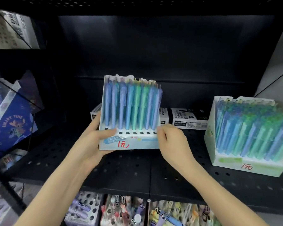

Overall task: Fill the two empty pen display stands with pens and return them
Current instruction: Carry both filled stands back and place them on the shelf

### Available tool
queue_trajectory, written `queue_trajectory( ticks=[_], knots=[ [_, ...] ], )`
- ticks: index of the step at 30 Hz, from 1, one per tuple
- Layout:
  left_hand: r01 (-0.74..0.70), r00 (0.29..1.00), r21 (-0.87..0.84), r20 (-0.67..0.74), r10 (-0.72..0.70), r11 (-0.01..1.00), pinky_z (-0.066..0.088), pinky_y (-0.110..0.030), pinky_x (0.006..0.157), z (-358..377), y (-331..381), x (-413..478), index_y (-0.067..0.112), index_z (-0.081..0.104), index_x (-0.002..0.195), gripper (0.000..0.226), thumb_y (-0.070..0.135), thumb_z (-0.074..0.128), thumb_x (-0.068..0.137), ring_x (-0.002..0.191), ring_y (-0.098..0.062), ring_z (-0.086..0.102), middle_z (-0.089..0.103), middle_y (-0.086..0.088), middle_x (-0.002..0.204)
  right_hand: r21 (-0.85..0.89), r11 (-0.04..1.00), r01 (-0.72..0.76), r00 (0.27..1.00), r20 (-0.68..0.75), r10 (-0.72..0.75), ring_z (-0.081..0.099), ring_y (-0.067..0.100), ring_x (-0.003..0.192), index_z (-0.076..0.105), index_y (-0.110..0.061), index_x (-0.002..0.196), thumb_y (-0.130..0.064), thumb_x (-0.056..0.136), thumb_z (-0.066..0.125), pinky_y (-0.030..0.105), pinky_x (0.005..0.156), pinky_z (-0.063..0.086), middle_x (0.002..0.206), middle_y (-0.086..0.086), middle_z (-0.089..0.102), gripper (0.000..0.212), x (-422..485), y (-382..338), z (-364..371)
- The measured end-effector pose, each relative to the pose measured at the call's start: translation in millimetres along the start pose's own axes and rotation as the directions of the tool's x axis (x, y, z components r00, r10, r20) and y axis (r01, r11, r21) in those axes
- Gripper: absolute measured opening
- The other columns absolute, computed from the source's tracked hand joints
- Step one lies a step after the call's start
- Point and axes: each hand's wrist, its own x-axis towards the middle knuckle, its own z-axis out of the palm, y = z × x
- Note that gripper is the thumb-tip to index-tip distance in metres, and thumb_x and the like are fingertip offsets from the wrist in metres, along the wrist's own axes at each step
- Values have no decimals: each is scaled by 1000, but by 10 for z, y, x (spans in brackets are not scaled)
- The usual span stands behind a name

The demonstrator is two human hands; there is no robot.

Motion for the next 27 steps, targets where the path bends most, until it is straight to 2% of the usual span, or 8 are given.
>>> queue_trajectory(
  ticks=[11, 13, 15, 18, 20, 22, 25, 27],
  knots=[
    [0, 988, -95, 156, 15, 995, 57, -33, 62, 434, -135, -97, 34, 52, 130, 66, -6, 56, 77, 97, -24, 68, 69, 0, 114, 11, 999, -34, 989, -145, 35, 36, 4, 58, 32, -29, 57, -27, 99, 38, 15, 55, 29, 60, -10, 32, 42, -558, 184, -502],
    [30, 981, -103, 191, -9, 994, 57, -33, 61, 471, -153, -68, 34, 50, 132, 71, -2, 59, 71, 99, -27, 68, 68, -2, 115, -2, 998, -61, 980, -190, 60, 43, -1, 65, 47, -39, 69, -31, 97, 38, 13, 61, 31, 68, -14, 43, 31, -691, 215, -627],
    [57, 976, -105, 215, -34, 993, 56, -34, 60, 487, -154, -46, 33, 49, 132, 72, -2, 59, 70, 100, -28, 67, 68, -3, 115, -32, 989, -142, 956, -263, 129, 50, -3, 75, 61, -37, 94, -37, 95, 39, 14, 68, 35, 86, -18, 54, 23, -839, 278, -768],
    [79, 973, -121, 224, -50, 989, 56, -32, 56, 485, -170, -27, 31, 49, 133, 74, -1, 59, 68, 95, -26, 69, 69, -2, 112, -205, 928, -310, 854, -488, 178, 57, 7, 81, 64, -12, 115, -31, 94, 45, 21, 69, 42, 105, -1, 64, 34, -1035, 459, -990],
    [85, 970, -124, 238, -53, 989, 56, -32, 55, 480, -177, -16, 31, 50, 132, 69, -4, 57, 72, 91, -25, 70, 71, -1, 109, -304, 859, -412, 764, -628, 144, 60, 22, 82, 62, -4, 115, -29, 96, 47, 31, 71, 45, 103, 10, 66, 35, -1105, 618, -1129],
    [93, 968, -113, 243, -63, 989, 56, -34, 58, 470, -173, 6, 32, 50, 131, 67, -5, 55, 75, 89, -24, 71, 71, 0, 108, -290, 805, -517, 688, -700, 190, 61, 31, 88, 58, 0, 118, -27, 95, 48, 37, 74, 46, 103, 16, 65, 37, -1108, 792, -1218],
    [97, 965, -109, 254, -67, 989, 56, -32, 56, 454, -165, 51, 31, 52, 130, 63, -7, 52, 80, 88, -23, 71, 71, 0, 108, -125, 758, -640, 637, -637, 433, 59, 35, 93, 50, 1, 126, -23, 94, 49, 37, 73, 44, 109, 19, 62, 40, -998, 994, -1297],
    [108, 962, -111, 263, -76, 988, 57, -32, 56, 437, -161, 81, 31, 52, 129, 62, -7, 51, 80, 88, -22, 71, 70, 0, 110, 175, 727, -664, 586, -483, 651, 59, 28, 81, 57, -6, 119, -19, 94, 47, 32, 64, 40, 96, 11, 66, 29, -876, 1013, -1354]
  ],
)
